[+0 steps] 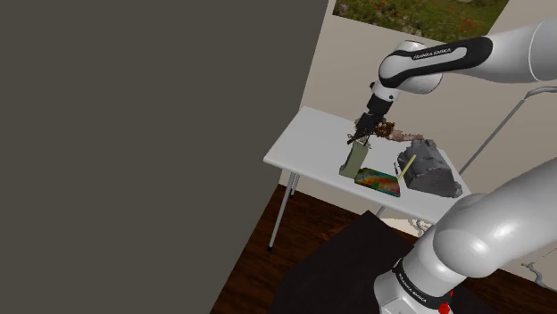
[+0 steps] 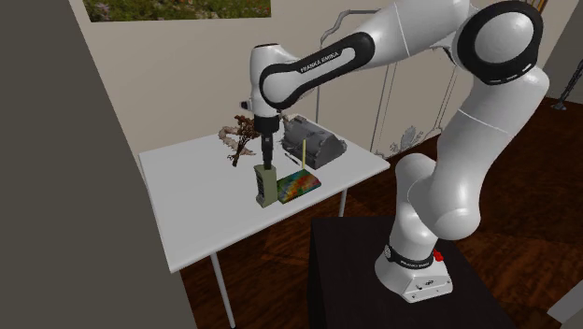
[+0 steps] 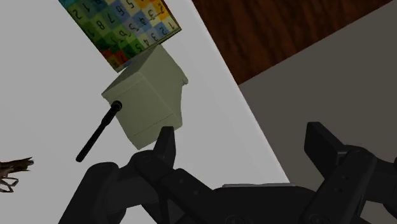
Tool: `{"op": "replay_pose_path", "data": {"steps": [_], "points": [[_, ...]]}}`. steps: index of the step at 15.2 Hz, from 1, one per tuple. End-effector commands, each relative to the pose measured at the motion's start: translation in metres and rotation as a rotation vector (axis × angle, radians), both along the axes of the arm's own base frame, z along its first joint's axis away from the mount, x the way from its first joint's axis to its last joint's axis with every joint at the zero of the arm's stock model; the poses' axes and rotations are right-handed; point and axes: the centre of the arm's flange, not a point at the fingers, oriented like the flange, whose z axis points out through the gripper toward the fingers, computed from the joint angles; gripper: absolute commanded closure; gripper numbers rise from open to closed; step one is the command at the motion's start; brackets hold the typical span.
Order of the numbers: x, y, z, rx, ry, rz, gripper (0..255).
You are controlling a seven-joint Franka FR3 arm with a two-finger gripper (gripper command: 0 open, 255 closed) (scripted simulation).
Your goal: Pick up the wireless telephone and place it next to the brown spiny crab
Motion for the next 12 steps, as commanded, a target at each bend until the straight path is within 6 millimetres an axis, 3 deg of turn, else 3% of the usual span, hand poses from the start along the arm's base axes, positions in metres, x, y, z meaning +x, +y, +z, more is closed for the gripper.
{"op": "replay_pose_path", "data": {"steps": [1, 6, 12], "points": [[0.008, -0.02, -0.015, -0.009, -0.004, 0.02, 0], [0.035, -0.067, -0.048, -0.027, -0.012, 0.063, 0], [0.036, -0.065, -0.08, -0.027, -0.012, 0.063, 0]]}}
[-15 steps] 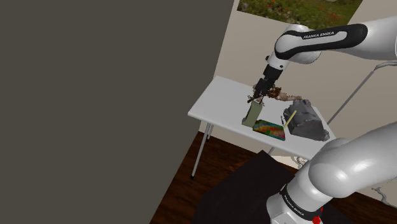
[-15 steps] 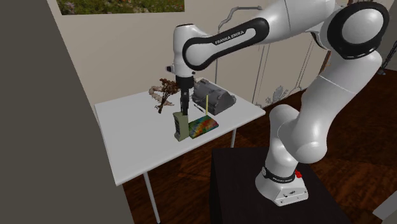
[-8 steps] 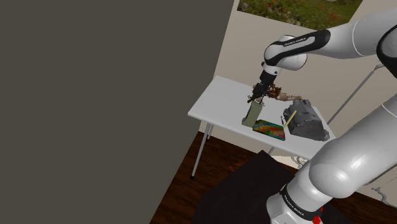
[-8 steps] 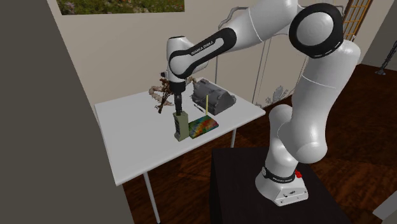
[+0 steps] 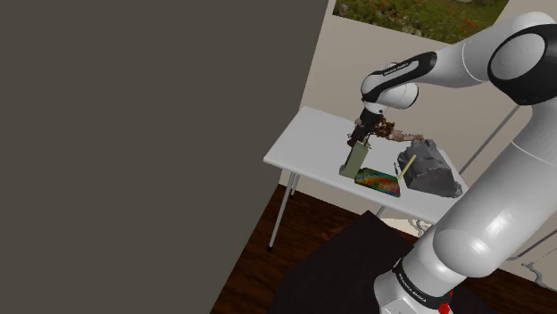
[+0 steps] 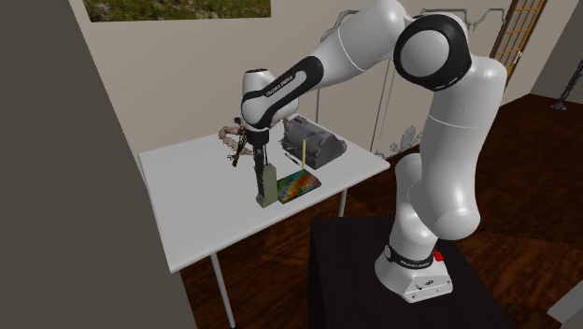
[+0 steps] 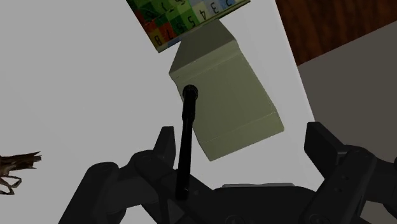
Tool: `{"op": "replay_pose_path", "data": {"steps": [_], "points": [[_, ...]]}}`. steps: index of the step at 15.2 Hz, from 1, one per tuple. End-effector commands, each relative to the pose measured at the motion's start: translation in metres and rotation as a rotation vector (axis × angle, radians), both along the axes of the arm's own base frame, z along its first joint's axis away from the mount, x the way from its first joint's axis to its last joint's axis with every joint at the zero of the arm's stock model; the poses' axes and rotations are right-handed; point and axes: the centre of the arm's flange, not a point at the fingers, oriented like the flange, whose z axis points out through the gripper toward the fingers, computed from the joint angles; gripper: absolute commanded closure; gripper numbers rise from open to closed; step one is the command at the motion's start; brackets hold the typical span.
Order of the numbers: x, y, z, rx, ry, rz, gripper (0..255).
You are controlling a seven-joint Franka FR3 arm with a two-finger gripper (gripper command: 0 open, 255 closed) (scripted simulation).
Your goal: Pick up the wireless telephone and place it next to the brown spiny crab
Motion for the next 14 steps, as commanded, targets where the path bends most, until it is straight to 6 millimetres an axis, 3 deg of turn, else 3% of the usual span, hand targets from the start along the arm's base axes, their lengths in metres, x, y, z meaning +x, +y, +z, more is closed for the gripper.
{"op": "replay_pose_path", "data": {"steps": [1, 10, 11, 14], "points": [[0.0001, -0.0011, -0.0111, 0.0, 0.0, 0.0, 0], [0.0002, -0.001, -0.0141, 0.0, 0.0, 0.0, 0], [0.0002, -0.001, -0.0141, 0.0, 0.0, 0.0, 255], [0.0003, -0.001, -0.0141, 0.0, 0.0, 0.0, 255]]}}
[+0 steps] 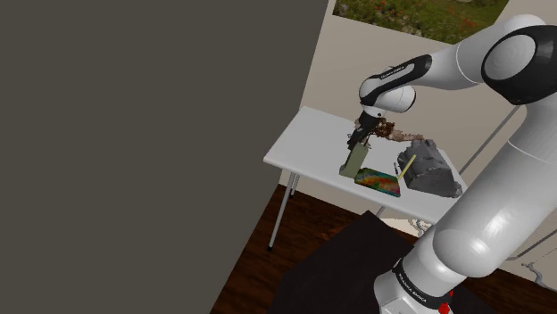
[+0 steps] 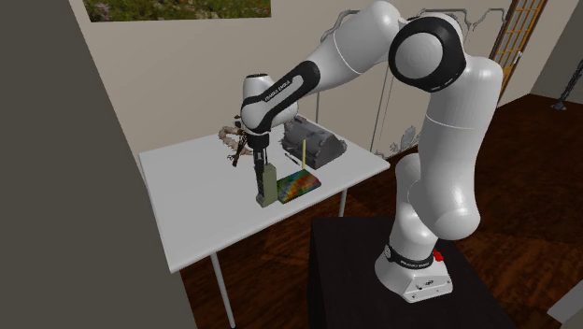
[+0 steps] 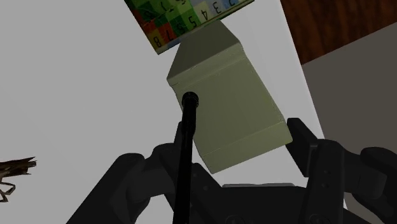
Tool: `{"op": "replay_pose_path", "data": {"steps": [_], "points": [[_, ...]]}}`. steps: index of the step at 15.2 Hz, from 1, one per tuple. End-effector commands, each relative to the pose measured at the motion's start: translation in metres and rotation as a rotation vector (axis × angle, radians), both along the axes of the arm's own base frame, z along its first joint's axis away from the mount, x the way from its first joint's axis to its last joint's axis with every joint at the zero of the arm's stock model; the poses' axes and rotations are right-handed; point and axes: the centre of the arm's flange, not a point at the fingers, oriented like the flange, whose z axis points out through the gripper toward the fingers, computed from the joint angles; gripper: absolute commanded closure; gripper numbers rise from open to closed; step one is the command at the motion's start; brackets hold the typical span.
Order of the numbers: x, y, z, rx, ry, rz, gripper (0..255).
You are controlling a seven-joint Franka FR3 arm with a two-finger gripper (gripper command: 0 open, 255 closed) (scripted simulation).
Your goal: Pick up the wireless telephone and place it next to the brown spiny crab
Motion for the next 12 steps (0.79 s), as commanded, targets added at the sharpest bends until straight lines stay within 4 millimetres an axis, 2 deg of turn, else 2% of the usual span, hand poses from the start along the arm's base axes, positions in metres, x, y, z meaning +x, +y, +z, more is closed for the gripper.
{"op": "replay_pose_path", "data": {"steps": [1, 6, 12], "points": [[0.0, 0.0, 0.0, 0.0, 0.001, 0.0, 255], [0.0, 0.0, 0.0, 0.0, 0.001, 0.0, 255], [0.0, 0.0, 0.031, 0.0, 0.001, 0.0, 255]]}}
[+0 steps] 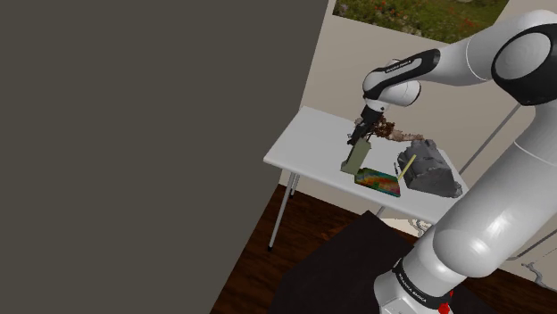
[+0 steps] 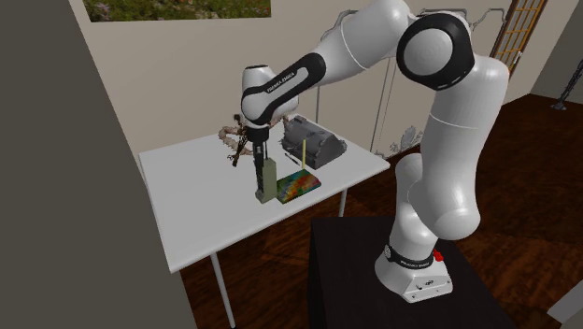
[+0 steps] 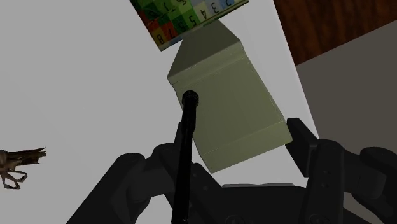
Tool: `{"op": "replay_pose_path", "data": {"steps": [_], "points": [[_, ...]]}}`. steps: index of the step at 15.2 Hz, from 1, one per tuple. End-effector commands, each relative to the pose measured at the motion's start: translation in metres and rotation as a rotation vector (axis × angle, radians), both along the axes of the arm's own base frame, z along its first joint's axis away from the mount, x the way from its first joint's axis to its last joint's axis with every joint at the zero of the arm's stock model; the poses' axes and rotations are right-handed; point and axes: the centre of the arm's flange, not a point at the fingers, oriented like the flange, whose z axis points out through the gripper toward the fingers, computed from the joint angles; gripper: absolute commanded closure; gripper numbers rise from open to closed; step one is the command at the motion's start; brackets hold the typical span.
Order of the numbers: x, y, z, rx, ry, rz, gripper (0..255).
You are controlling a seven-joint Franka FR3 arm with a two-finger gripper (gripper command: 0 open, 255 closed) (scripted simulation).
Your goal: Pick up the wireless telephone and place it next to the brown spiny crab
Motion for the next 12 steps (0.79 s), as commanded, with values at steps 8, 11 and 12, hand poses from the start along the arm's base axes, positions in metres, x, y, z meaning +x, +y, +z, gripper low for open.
{"op": "replay_pose_path", "data": {"steps": [8, 11, 12], "points": [[0.0, 0.0, 0.049, 0.0, 0.0, 0.0, 255], [0.0, 0.0, 0.065, 0.0, 0.0, 0.0, 255], [0.0, 0.0, 0.07, 0.0, 0.0, 0.0, 255]]}}
